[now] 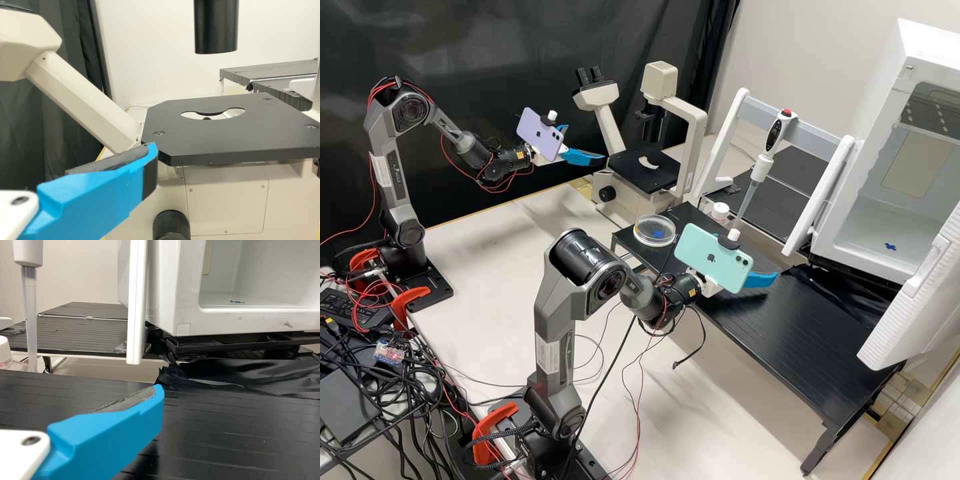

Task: Move the petri dish to the incubator

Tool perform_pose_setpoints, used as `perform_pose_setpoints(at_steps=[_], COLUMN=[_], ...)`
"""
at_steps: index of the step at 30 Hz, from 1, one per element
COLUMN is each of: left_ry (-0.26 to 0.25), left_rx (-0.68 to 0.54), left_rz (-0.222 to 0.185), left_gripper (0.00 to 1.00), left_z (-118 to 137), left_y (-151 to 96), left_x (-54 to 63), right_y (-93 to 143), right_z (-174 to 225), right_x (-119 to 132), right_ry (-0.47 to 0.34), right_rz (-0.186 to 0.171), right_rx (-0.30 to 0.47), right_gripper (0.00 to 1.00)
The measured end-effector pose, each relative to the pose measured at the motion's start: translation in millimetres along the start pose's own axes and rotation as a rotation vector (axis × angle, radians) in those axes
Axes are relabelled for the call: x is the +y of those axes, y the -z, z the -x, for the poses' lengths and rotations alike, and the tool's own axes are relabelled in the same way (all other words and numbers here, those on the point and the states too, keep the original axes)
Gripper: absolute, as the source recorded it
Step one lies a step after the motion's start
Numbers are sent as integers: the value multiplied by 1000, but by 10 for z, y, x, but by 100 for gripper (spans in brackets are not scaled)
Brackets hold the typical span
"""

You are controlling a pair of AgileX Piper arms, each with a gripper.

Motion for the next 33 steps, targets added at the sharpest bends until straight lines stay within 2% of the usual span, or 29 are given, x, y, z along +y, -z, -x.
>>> perform_pose_setpoints(at_steps=[15,17,21,24,29,33], left_ry=[0,0,0,0,0,0], left_rx=[0,0,0,0,0,0], left_rz=[0,0,0,0,0,0], left_gripper=[100,100,100,100,100,100], left_z=[0,0,0,0,0,0], left_y=[0,0,0,0,0,0], left_x=[0,0,0,0,0,0], right_y=[23,35,115,204,393,544], right_z=[132,211,383,480,633,709], right_x=[24,37,63,30,-147,-317], right_ry=[-8,-17,-42,-41,21,85], right_rz=[0,-12,-40,-38,-36,-9], right_rx=[8,16,70,121,214,286], right_gripper=[100,100,100,100,100,100])
